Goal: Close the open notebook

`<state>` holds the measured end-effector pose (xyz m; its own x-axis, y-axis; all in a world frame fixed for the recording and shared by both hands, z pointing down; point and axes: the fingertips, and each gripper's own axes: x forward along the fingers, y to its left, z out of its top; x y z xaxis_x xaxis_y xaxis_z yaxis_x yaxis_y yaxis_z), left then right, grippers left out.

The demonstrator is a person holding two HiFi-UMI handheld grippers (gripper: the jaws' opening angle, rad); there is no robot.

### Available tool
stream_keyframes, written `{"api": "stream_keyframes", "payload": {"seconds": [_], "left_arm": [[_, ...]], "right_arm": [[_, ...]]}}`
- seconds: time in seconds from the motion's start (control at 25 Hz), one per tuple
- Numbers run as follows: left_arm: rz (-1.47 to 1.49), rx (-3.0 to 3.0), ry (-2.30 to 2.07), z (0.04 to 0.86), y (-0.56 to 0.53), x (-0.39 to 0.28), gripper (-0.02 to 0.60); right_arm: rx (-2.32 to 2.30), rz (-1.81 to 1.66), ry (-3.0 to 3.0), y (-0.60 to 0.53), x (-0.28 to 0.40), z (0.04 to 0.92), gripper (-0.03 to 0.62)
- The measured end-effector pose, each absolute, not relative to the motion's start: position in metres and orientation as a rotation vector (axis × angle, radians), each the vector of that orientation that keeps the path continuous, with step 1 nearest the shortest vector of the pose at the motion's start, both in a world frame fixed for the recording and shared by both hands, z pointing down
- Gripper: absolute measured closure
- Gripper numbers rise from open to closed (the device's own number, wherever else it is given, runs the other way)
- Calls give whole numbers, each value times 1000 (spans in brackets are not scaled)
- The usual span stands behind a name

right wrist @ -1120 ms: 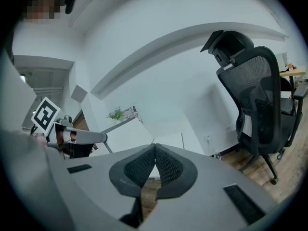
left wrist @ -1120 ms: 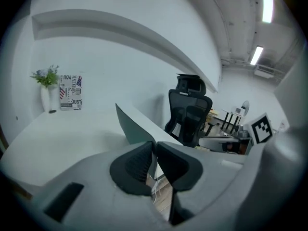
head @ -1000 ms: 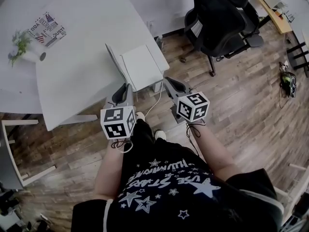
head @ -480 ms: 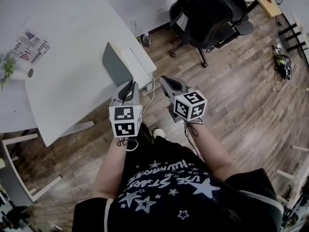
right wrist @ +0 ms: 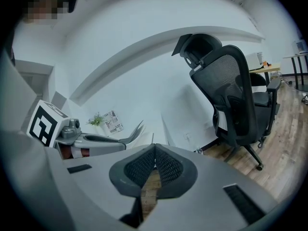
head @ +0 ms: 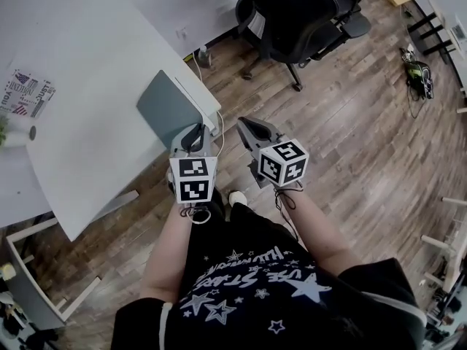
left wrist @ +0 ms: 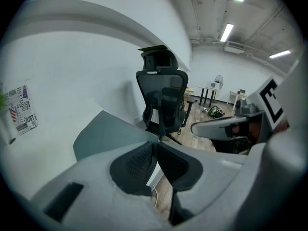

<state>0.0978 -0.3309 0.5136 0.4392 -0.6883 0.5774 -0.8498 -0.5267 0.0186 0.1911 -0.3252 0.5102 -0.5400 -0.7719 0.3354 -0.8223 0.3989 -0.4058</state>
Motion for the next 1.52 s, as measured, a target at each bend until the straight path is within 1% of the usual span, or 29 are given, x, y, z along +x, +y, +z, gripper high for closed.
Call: {"api": "stream_keyframes", "payload": {"seconds": [0.64, 0.76, 0.88, 1.0, 1.08, 1.2, 1.28, 1.44, 1.52], "left_arm": [[911, 2300, -1246, 560, -335, 118, 529], [896, 2301, -1261, 554, -331, 118, 517], [818, 2312, -1286, 535, -322, 117, 493], [714, 2316, -1328, 511, -309, 115, 433], [673, 2313, -1370, 496, -297, 110, 425], [609, 2309, -1434, 476, -278, 98, 425], [567, 2307, -1473, 464, -266, 87, 437], [491, 2275, -1535, 453, -250, 59, 517], [461, 2250, -1546, 454, -243, 47, 532]], "right_arm": [[1517, 860, -2507, -317, 218, 515, 589], [1503, 845, -2530, -313, 220, 508, 589], [1479, 819, -2566, -307, 222, 497, 589], [1445, 789, -2613, -301, 223, 486, 589], [1427, 778, -2641, -297, 223, 479, 591], [1404, 759, -2671, -290, 220, 473, 589], [1395, 746, -2689, -286, 217, 469, 589], [1360, 728, -2711, -275, 204, 465, 590], [1337, 710, -2718, -268, 198, 462, 591]]}}
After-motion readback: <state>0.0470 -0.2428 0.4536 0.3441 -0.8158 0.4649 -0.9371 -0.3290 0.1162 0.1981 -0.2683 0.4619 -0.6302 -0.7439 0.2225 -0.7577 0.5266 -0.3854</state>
